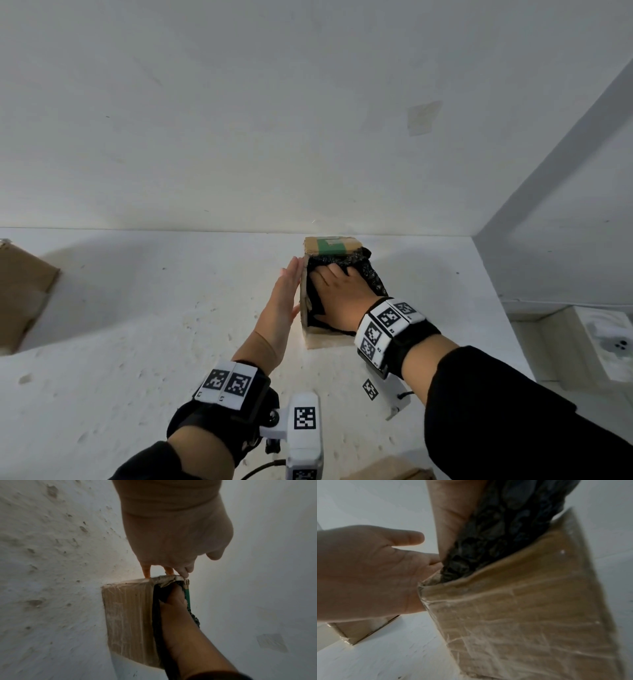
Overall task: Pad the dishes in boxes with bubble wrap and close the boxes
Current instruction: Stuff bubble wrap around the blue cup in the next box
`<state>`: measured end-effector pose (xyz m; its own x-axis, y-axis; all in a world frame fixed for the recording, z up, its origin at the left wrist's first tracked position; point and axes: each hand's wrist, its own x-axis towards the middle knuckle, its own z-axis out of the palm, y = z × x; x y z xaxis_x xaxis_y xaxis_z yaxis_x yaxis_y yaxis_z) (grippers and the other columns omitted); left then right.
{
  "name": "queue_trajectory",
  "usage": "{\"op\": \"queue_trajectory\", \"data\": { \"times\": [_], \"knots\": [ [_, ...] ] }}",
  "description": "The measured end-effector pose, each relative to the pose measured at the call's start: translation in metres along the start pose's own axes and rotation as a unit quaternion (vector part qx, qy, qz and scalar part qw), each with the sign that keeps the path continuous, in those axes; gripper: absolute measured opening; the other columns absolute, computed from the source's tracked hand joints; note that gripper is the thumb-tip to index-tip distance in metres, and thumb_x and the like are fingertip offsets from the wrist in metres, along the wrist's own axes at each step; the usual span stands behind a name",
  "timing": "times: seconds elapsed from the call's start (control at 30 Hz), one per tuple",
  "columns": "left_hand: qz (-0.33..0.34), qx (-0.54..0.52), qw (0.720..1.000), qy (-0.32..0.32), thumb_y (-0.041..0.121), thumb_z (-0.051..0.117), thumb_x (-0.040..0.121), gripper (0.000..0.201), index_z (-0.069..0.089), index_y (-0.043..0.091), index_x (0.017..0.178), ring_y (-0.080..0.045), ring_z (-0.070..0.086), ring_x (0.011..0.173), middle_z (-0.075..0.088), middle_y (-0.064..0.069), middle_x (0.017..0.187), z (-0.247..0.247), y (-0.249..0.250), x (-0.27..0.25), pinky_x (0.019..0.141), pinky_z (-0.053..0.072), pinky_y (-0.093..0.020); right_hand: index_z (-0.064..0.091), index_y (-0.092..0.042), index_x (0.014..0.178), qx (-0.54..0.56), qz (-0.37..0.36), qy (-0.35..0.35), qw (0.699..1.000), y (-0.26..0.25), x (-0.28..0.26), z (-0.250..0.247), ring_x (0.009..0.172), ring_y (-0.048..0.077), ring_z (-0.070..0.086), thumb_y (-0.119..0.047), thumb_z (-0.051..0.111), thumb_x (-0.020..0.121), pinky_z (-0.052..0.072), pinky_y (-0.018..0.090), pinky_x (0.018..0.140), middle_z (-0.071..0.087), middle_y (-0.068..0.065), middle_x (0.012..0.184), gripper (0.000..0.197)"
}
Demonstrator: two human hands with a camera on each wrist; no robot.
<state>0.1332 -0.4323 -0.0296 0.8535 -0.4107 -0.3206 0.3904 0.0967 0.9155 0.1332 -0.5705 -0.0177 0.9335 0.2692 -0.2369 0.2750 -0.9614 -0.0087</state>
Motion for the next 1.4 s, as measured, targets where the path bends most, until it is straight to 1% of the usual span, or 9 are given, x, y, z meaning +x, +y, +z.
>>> {"op": "queue_trajectory", "data": {
  "times": [0.2,0.3,0.43,0.8,0.97,1.07,1.17,1.27,1.4],
  "knots": [
    [0.004,0.044,0.999,-0.003,0.049,0.008,0.1,0.052,0.014,0.035,0.149,0.005,0.023,0.136,0.024,0.027,0.147,0.0,0.003,-0.001,0.116,0.021,-0.036,0.027,-0.011,0.14,0.05,0.006,-0.075,0.996,0.0,0.002,-0.011,0.129,0.024,0.028,-0.045,0.048,0.09,0.028,0.041,0.104,0.031,0.005,0.143,0.064],
    [-0.006,0.047,0.999,-0.009,0.054,0.01,0.098,0.054,0.014,0.036,0.149,0.005,0.022,0.137,0.021,0.025,0.152,-0.001,0.005,-0.001,0.118,0.018,-0.04,0.031,-0.011,0.143,0.098,-0.017,-0.143,0.985,0.008,0.001,-0.036,0.124,0.026,0.042,-0.024,0.059,0.088,0.04,0.039,0.102,0.033,0.005,0.144,0.063],
    [-0.014,0.053,0.998,-0.013,0.054,0.009,0.099,0.053,0.014,0.037,0.149,0.003,0.02,0.138,0.02,0.023,0.152,-0.002,0.008,0.0,0.118,0.018,-0.042,0.023,-0.023,0.148,0.008,-0.05,-0.213,0.976,0.023,-0.007,-0.065,0.13,0.026,0.041,-0.014,0.076,0.073,0.042,0.042,0.101,0.032,-0.001,0.149,0.092],
    [-0.003,0.079,0.997,-0.018,0.06,0.015,0.096,0.052,0.016,0.044,0.146,0.003,0.023,0.134,0.022,0.029,0.144,0.0,0.01,-0.004,0.115,0.022,-0.037,0.01,-0.032,0.149,-0.075,-0.075,-0.063,0.992,0.028,-0.025,-0.024,0.141,0.025,0.017,-0.009,0.058,0.081,0.023,0.037,0.112,0.014,0.006,0.155,0.085],
    [-0.01,0.098,0.995,-0.018,0.056,0.011,0.099,0.05,0.015,0.046,0.147,-0.001,0.021,0.14,0.02,0.024,0.153,0.001,0.008,-0.002,0.114,0.023,-0.035,0.022,-0.035,0.146,0.019,-0.05,-0.058,0.997,0.026,-0.027,-0.026,0.13,0.027,0.034,-0.011,0.058,0.084,0.038,0.036,0.099,0.023,0.0,0.152,0.076],
    [-0.015,0.1,0.995,-0.018,0.057,0.012,0.098,0.05,0.017,0.046,0.147,-0.001,0.022,0.14,0.021,0.024,0.153,0.001,0.01,-0.002,0.111,0.025,-0.032,0.034,-0.026,0.144,0.108,-0.042,-0.036,0.993,0.021,-0.032,-0.037,0.134,0.024,0.034,-0.005,0.051,0.084,0.041,0.035,0.1,0.025,0.0,0.152,0.065],
    [-0.011,0.1,0.995,-0.02,0.056,0.012,0.098,0.051,0.016,0.045,0.148,-0.001,0.022,0.14,0.021,0.024,0.153,-0.001,0.01,-0.002,0.109,0.026,-0.031,0.027,-0.013,0.146,0.102,0.007,0.084,0.991,0.012,-0.039,-0.031,0.145,0.028,0.004,-0.014,0.05,0.089,0.026,0.041,0.114,0.007,0.011,0.157,0.062],
    [-0.002,0.104,0.994,-0.02,0.06,0.012,0.097,0.05,0.017,0.049,0.146,-0.001,0.025,0.139,0.024,0.025,0.152,0.0,0.007,-0.001,0.112,0.027,-0.036,0.0,-0.006,0.149,0.055,0.1,0.026,0.993,0.004,-0.042,-0.013,0.142,0.037,-0.018,-0.041,0.034,0.098,-0.004,0.043,0.118,-0.017,0.025,0.153,0.071],
    [0.001,0.096,0.995,-0.013,0.054,0.012,0.099,0.05,0.015,0.045,0.148,0.001,0.027,0.136,0.023,0.025,0.151,0.002,0.006,-0.002,0.101,0.031,-0.026,-0.009,-0.004,0.148,0.033,0.135,-0.038,0.99,-0.005,-0.034,0.003,0.142,0.038,-0.018,-0.046,0.018,0.099,-0.01,0.045,0.117,-0.015,0.029,0.152,0.07]
  ]
}}
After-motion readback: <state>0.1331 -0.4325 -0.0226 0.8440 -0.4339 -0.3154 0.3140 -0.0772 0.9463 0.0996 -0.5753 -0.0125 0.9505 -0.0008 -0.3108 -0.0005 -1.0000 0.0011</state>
